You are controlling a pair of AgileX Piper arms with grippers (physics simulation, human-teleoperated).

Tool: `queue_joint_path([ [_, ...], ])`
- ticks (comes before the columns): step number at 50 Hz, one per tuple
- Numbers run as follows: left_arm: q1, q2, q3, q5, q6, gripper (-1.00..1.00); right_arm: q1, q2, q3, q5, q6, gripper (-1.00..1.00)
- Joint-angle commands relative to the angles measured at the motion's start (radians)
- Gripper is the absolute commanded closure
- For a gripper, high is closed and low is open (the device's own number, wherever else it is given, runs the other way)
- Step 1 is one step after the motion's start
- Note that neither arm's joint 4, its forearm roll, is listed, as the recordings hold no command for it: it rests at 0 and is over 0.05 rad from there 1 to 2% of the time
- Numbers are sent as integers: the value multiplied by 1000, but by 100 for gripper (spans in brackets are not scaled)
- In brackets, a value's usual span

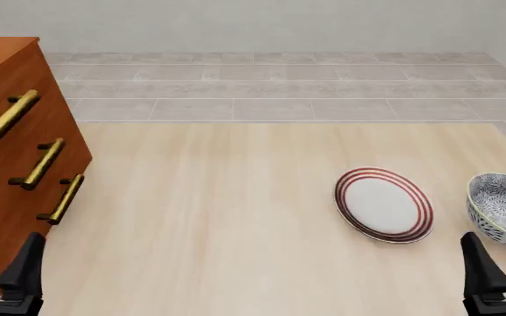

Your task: Put the bowl on top of the cabinet.

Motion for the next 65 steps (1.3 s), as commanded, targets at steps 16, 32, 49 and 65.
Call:
queue_joint_path([
  [16,3,-1,-17,4,36,-100,2,205,-74,-59,-45,-100],
  [32,-12,-1,-50,22,32,-100,-85,498,-317,22,-70,-100],
  [49,-31,-1,-27,-1,34,-100,-226,710,-595,194,-127,-100],
  [65,-45,-1,-21,-1,39,-100,-399,833,-782,342,-245,-100],
])
